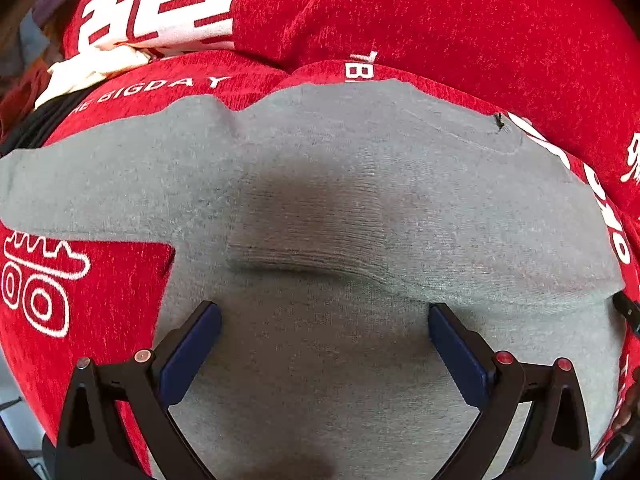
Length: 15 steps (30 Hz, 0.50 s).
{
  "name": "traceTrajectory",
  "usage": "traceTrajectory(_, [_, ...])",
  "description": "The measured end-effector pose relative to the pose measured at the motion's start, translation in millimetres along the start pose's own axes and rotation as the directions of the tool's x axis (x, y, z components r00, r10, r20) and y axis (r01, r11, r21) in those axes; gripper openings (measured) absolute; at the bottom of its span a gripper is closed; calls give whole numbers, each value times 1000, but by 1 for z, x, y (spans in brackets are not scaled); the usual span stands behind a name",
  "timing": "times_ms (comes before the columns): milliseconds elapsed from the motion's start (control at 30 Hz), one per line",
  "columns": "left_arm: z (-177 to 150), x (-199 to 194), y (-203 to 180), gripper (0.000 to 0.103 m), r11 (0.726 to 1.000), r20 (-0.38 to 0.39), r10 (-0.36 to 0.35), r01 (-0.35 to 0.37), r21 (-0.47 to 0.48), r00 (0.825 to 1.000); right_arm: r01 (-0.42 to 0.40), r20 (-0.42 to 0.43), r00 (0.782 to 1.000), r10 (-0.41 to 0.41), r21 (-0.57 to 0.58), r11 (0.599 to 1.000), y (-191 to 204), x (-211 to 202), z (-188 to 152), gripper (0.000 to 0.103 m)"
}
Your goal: Fold small clothes
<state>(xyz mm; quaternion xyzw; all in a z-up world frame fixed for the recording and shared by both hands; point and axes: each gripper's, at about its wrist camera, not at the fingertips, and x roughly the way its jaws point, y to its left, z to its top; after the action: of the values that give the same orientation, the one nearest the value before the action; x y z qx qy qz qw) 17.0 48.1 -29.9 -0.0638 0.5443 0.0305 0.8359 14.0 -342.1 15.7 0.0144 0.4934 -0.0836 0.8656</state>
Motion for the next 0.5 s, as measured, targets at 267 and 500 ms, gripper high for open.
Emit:
traceTrajectory(267, [0,-26,3,103,998,45,-18,21,-60,999,-17,121,992,27,-87,996,52,-64,1,95])
traceTrajectory(500, [18,4,3,103,998,-30,-18,16,-66,999,-81,-47,996,72,-228,970,133,-6,-3,96])
